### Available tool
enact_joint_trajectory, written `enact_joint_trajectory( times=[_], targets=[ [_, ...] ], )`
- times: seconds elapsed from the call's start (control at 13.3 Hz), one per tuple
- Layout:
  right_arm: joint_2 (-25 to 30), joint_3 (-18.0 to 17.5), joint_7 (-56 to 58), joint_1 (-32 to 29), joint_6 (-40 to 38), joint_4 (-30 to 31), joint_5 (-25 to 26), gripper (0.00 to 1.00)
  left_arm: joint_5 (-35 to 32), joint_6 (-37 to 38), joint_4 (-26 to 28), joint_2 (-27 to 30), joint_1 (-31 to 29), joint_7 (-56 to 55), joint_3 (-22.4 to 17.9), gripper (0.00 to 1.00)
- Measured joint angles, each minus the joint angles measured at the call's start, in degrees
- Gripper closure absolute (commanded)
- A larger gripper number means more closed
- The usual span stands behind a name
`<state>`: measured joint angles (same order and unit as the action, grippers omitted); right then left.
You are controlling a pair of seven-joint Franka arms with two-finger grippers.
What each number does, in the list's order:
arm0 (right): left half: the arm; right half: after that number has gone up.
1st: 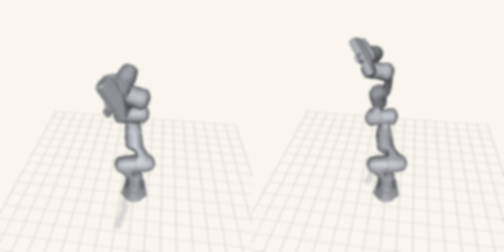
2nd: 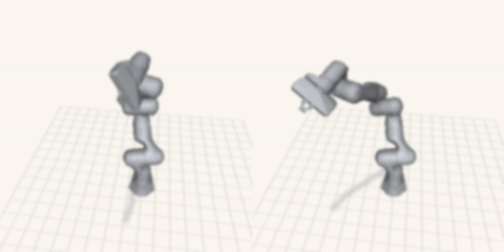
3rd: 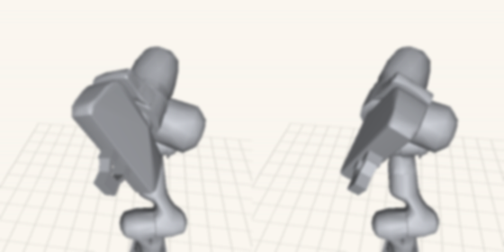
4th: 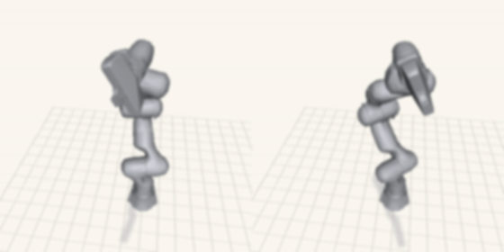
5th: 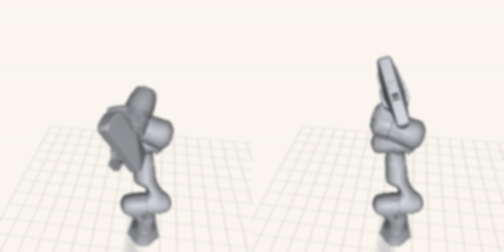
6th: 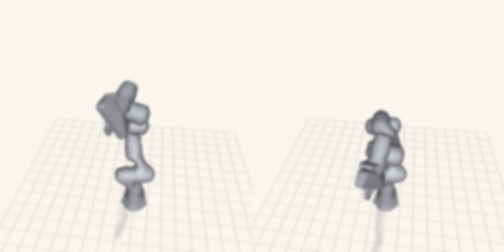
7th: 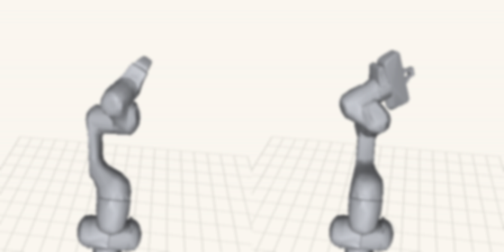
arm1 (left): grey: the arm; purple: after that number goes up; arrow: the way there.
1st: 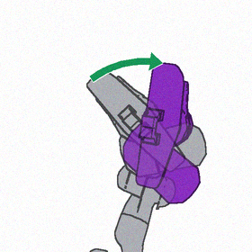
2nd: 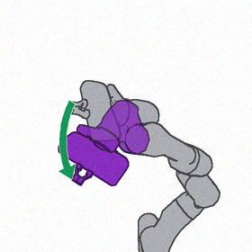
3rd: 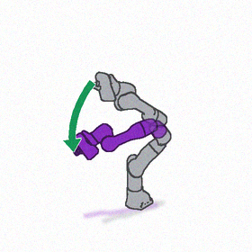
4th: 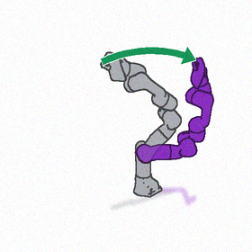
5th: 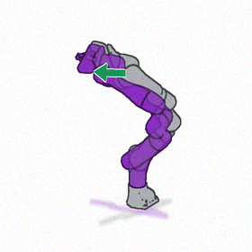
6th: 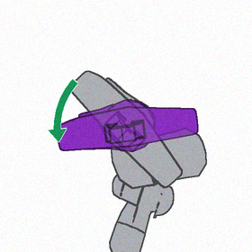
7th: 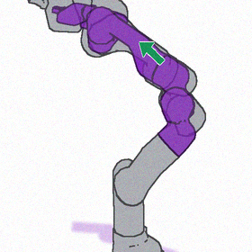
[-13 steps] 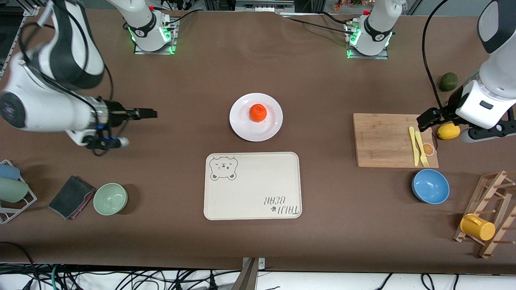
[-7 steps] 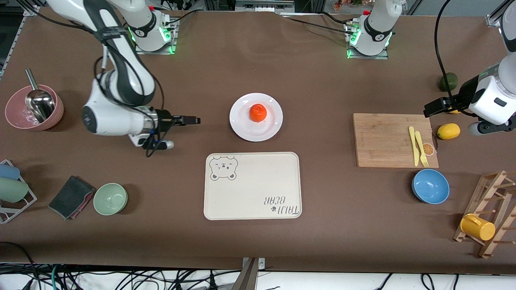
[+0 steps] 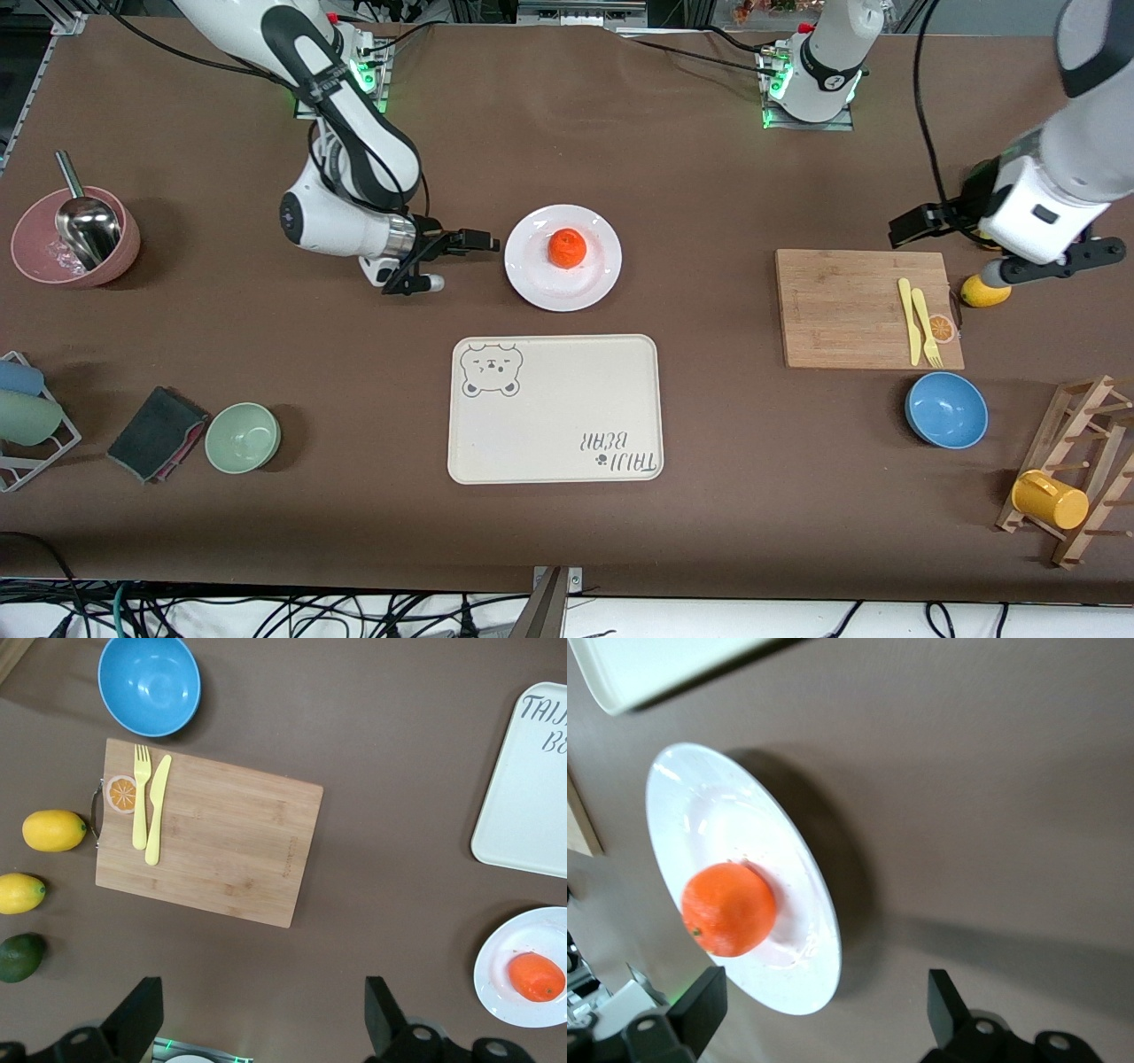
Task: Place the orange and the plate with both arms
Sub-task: 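Move the right gripper to the plate rim and grip it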
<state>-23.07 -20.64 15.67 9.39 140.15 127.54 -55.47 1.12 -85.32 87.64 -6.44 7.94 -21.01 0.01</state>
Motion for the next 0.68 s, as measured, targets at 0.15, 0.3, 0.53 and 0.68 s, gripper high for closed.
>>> enact_joint_trajectory(
  times=[0.15,0.3,0.53,0.68],
  targets=[
    [-2.6,-0.3,2.4,0.0,0.9,-0.6,-1.2,0.0,-0.5,-1.0,-0.5,0.0,0.1,-0.3,0.1,0.0],
    [-4.2,-0.3,3.2,0.5,1.0,-2.0,-2.6,0.0,-0.6,-2.2,-0.5,0.2,-0.5,-0.3,0.3,0.0],
    [-6.2,-0.4,3.2,2.9,2.6,-4.7,-3.4,0.33,-0.5,-5.8,1.4,0.8,-3.3,-0.3,1.2,0.0],
    [-7.4,-0.4,4.6,4.5,3.7,-6.3,-3.4,0.73,0.0,-9.3,4.9,2.4,-5.5,-0.2,1.4,0.0]
  ],
)
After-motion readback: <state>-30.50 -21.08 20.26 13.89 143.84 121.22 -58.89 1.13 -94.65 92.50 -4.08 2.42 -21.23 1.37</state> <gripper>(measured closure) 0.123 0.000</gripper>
